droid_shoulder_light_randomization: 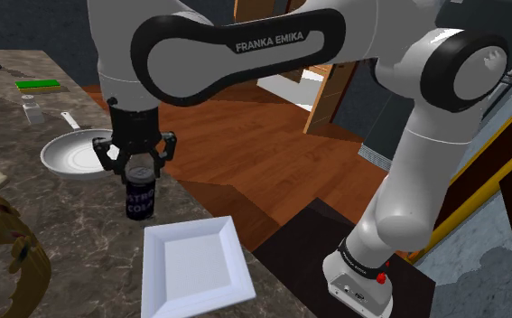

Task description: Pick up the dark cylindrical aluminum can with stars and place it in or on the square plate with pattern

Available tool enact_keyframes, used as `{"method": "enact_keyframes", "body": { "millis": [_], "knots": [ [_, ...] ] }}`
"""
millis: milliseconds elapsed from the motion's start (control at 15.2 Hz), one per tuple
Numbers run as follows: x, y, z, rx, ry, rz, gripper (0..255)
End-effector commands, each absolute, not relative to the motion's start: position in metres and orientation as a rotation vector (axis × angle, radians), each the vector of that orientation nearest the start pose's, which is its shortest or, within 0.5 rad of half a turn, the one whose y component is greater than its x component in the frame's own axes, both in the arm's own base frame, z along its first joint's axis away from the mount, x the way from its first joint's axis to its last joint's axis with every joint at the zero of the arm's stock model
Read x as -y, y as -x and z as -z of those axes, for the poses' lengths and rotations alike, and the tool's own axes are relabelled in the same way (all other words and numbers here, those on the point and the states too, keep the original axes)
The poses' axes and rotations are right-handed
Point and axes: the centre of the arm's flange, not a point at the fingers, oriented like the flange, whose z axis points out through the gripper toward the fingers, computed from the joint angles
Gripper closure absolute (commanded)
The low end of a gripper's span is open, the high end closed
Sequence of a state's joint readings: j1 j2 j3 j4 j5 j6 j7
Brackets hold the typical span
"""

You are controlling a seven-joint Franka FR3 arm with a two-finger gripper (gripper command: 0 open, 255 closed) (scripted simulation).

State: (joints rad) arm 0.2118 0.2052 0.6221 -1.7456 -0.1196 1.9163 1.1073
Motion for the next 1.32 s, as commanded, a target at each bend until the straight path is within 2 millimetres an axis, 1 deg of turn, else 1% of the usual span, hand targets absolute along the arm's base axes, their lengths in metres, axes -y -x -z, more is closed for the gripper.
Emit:
{"method": "enact_keyframes", "body": {
  "millis": [0, 726, 1254],
  "knots": [
    [-0.426, -0.411, -0.477, -0.381, 3.11, -0.003, 255],
    [-0.393, -0.27, -0.499, -0.381, 3.11, -0.003, 255],
    [-0.393, -0.27, -0.457, -0.381, 3.11, -0.003, 255]
  ]
}}
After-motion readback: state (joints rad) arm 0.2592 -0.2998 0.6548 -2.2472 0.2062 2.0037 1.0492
